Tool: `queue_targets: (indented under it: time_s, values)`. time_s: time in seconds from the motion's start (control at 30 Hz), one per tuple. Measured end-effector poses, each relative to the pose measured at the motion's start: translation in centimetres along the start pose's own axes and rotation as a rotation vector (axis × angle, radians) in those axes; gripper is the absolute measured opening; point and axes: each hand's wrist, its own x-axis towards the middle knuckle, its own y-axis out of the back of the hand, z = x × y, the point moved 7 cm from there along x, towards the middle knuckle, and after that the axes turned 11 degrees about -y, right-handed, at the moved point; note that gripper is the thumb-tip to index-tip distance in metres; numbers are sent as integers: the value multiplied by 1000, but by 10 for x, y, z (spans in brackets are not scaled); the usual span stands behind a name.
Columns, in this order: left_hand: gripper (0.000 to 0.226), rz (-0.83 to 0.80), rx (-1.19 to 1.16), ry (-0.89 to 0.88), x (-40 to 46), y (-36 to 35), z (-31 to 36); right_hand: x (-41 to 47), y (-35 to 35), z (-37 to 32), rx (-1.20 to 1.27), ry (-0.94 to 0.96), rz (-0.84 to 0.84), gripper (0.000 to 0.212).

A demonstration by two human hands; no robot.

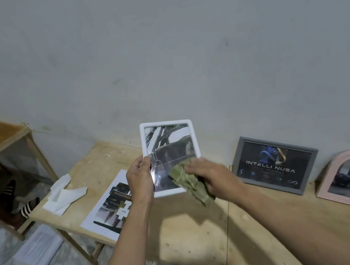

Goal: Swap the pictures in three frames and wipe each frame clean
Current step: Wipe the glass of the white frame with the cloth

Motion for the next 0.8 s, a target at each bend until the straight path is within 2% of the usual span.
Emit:
queue_targets:
  time_s: [0.13, 0.2, 0.27, 0.33, 0.37, 0.47, 0.53, 0.6, 0.73, 0.8]
  values:
    - [19, 20, 49, 52, 0, 9, -17, -21, -27, -10, 83, -22, -130, 48]
    - [21, -17, 51, 73, 1, 9, -19, -9, -15, -13, 207, -74, -123, 53]
    - [23, -68, 45, 67, -1, 6, -14, 19, 14, -12, 329, -168, 28, 56]
    - [24, -126, 61, 46, -6, -3, -4, 55, 46, -8, 291, -210, 234, 58]
    - [23, -173, 57, 36, -11, -11, 0, 74, 53, -8, 238, -217, 253, 57]
    - [29, -264, 26, 35, -19, -28, 0, 104, 32, -22, 46, -121, 106, 45]
    - [26, -193, -10, 34, -14, -22, -3, 93, 3, -39, 20, 9, 28, 43]
    - [24, -118, -72, 42, -5, -10, -9, 69, -25, -53, 94, 87, -60, 45]
    - [28, -39, -69, 112, 5, 2, -32, 28, -66, -53, 111, 100, -210, 59]
    - [22, -16, 1, 124, 8, 0, -42, 15, -82, -47, 109, 114, -257, 52]
